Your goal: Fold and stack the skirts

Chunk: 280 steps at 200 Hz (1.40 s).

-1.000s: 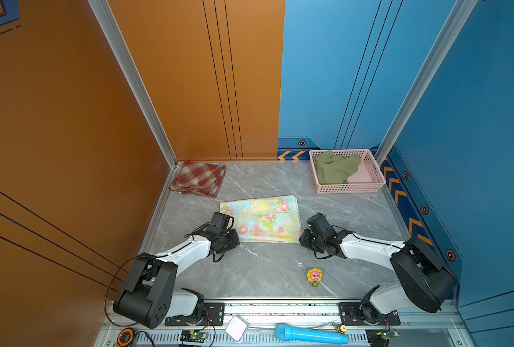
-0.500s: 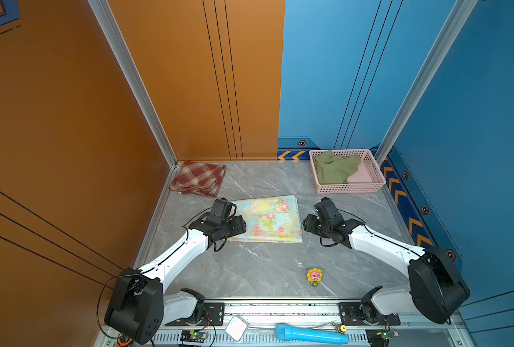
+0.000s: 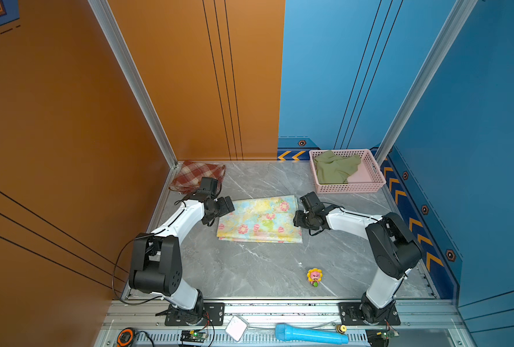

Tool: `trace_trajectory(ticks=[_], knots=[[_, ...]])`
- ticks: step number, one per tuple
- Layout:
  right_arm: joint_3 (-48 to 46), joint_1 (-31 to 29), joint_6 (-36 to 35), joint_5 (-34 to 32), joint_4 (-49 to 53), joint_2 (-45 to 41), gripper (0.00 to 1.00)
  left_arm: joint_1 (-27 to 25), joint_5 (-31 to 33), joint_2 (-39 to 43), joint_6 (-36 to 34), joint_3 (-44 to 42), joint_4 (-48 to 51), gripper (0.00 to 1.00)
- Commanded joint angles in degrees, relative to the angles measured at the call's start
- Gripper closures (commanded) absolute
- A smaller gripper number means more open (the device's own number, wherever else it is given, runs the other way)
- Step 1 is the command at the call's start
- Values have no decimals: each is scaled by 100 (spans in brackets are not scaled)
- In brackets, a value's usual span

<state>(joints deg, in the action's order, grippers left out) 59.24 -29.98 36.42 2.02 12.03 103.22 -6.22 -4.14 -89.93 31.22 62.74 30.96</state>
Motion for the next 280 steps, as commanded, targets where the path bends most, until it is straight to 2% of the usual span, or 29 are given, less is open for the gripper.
trace_trajectory(ticks=[1, 16, 50, 71, 113, 181, 213, 219, 280], knots=[[298, -124, -228, -180, 326, 286, 49, 134, -26, -212, -289, 109, 353, 0], [442, -255, -291, -347, 454, 463, 57, 206, -98, -313, -290, 105, 351, 0], [733, -377, -424, -471, 777, 841, 86, 231, -61, -473, -369, 163, 428, 0], [760, -322, -502, -434, 832, 798, 100, 230, -77, -500, -388, 105, 455, 0], [447, -196, -805, -205, 761, 526, 100, 173, -225, -545, -410, -99, 446, 1], [-229, 154, -1013, 216, 570, 116, 100, -263, -640, -835, -545, -306, 344, 9], [-405, 296, -1067, 338, 548, -47, 100, -366, -614, -1103, -516, -254, 312, 13], [-426, 322, -1083, 379, 546, -74, 100, -370, -595, -1135, -504, -249, 305, 18], [-440, 482, -1390, 532, 797, -243, 100, -367, -693, -1573, -774, 81, 310, 20]])
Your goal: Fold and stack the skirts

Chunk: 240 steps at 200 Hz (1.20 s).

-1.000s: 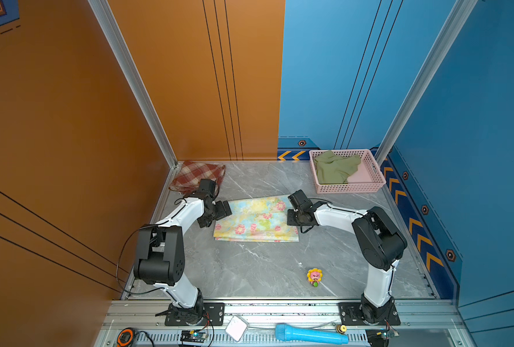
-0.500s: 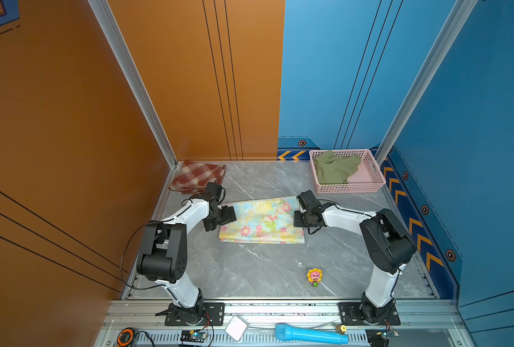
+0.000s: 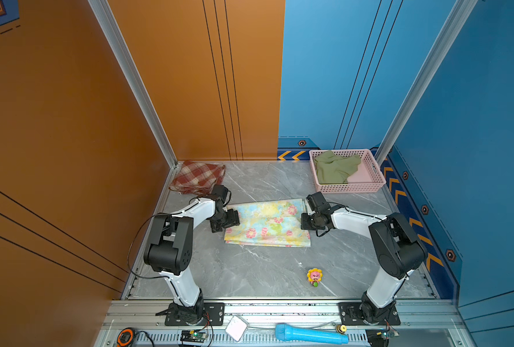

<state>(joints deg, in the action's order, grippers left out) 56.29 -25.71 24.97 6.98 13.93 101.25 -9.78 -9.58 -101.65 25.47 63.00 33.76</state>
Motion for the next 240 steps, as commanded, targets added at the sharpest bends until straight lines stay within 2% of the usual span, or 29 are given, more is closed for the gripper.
trace_trajectory(ticks=[1, 15, 56, 96, 123, 165, 176, 194, 205, 217, 240], knots=[[-145, 57, -246, 34, 613, -50, 100, -9, -153, -410, -205, 59, 32, 21], [-153, 86, -265, 79, 611, -36, 100, -22, -253, -541, -224, 112, 34, 30], [-121, 102, -247, 150, 569, -11, 100, -174, -313, -793, -284, 133, 42, 36], [-110, 102, -238, 283, 532, -59, 100, -257, -178, -1005, -226, 94, 86, 68], [-110, 128, -221, 278, 535, -158, 100, -246, 120, -1015, -109, 144, 214, 100], [-151, 137, -100, 213, 494, -380, 100, -247, 1002, -449, -135, 636, 893, 100], [-162, 145, -48, 182, 472, -452, 90, -274, 1218, -243, -144, 771, 1049, 100], [-188, 178, 44, 157, 423, -578, 61, -328, 1441, 10, -172, 983, 1253, 100], [-219, 218, 129, 133, 365, -623, 50, -404, 1625, 127, -191, 1133, 1417, 100], [-278, 279, 249, 141, 236, -629, 46, -526, 1872, 236, -202, 1298, 1571, 100], [-386, 383, 523, 391, -97, -526, 46, -739, 2192, 403, -186, 1531, 1752, 100]])
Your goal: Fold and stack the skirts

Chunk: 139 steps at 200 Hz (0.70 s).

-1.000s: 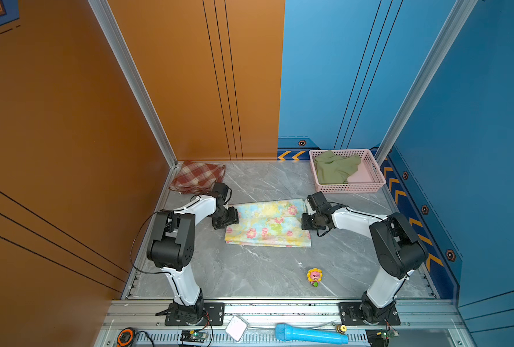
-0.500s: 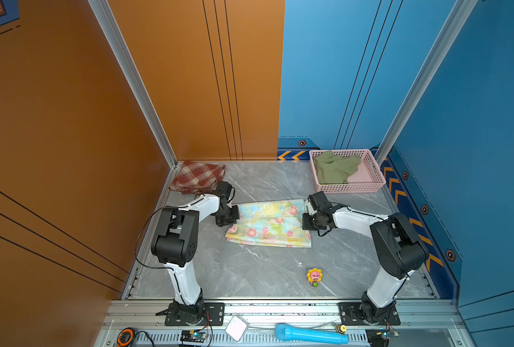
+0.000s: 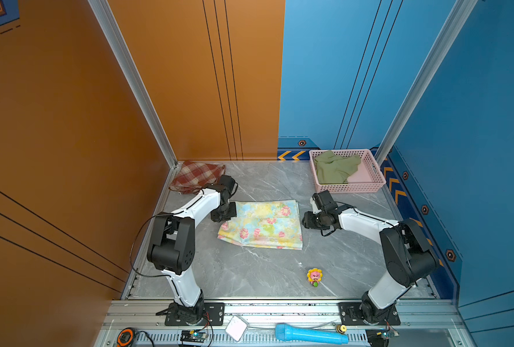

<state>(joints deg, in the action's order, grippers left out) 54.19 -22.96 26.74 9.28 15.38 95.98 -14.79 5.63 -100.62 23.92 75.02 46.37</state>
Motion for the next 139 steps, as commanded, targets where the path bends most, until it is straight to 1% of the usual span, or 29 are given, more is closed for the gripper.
trace_trajectory(ticks=[1, 19, 39, 64, 78, 103, 120, 139], knots=[[-179, 108, 361, 175, -257, 4, 46, -250, 687, 308, -30, 338, 493, 100], [-235, 86, 666, 387, -569, 92, 47, -443, 968, 357, -2, 508, 622, 100], [-350, -21, 1100, 480, -957, 169, 48, -711, 1277, 354, 29, 682, 752, 100], [-619, -153, 1787, 603, -1645, 306, 52, -1090, 1621, 248, 76, 909, 898, 100], [-708, -245, 2032, 601, -1946, 375, 55, -1296, 1770, 139, 69, 1040, 981, 100], [-618, -408, 2009, 262, -1837, 328, 55, -1428, 1796, -2, 92, 1083, 1048, 100], [-440, -393, 1811, 69, -1500, 276, 55, -1350, 1671, -5, 129, 972, 1035, 100], [-234, -385, 1478, -302, -1089, 140, 53, -1206, 1454, 7, 180, 832, 994, 100]])
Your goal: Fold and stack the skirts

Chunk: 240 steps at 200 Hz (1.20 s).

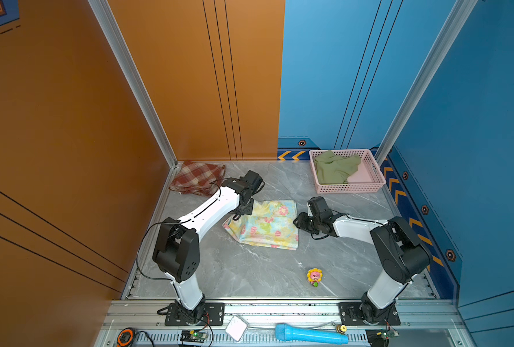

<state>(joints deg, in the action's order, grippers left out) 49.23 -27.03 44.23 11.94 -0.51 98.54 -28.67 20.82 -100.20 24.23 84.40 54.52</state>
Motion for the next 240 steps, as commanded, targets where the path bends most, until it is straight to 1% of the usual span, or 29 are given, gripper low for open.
trace_trajectory(ticks=[1, 27, 48, 83, 97, 113, 125, 135, 138, 160, 206, 227, 240], knots=[[275, 22, -281, -587, 513, -125, 53, 193, -85, -39, 151, -111, 163, 100], [624, -51, -615, -1035, 882, -372, 50, 463, -682, 17, 183, -440, -186, 100], [971, -241, -658, -1142, 930, -368, 50, 649, -1118, 10, 204, -653, -451, 100], [1777, -740, -341, -1185, 746, 171, 50, 848, -1770, 30, 241, -934, -800, 100], [2137, -921, -117, -1055, 540, 527, 52, 919, -1932, 101, 257, -1054, -912, 100], [2470, -1098, 208, -872, 131, 978, 54, 946, -2018, 165, 206, -1106, -917, 100], [2847, -1264, 288, -891, 52, 1346, 55, 960, -2075, 235, 185, -1109, -917, 100], [3144, -1279, 395, -878, 9, 1652, 56, 975, -2111, 294, 170, -1099, -917, 100], [3212, -1430, 442, -855, -35, 1745, 56, 979, -2127, 313, 166, -1094, -918, 100], [3431, -1499, 767, -783, -374, 2293, 60, 996, -2205, 474, 120, -1048, -917, 100], [3306, -1518, 881, -1204, -587, 2648, 66, 1027, -2295, 834, 115, -920, -849, 100], [3313, -1532, 922, -1190, -678, 2764, 66, 956, -2216, 927, 114, -752, -757, 100], [3293, -1528, 888, -1211, -702, 2692, 66, 903, -2171, 934, 116, -651, -710, 100]])
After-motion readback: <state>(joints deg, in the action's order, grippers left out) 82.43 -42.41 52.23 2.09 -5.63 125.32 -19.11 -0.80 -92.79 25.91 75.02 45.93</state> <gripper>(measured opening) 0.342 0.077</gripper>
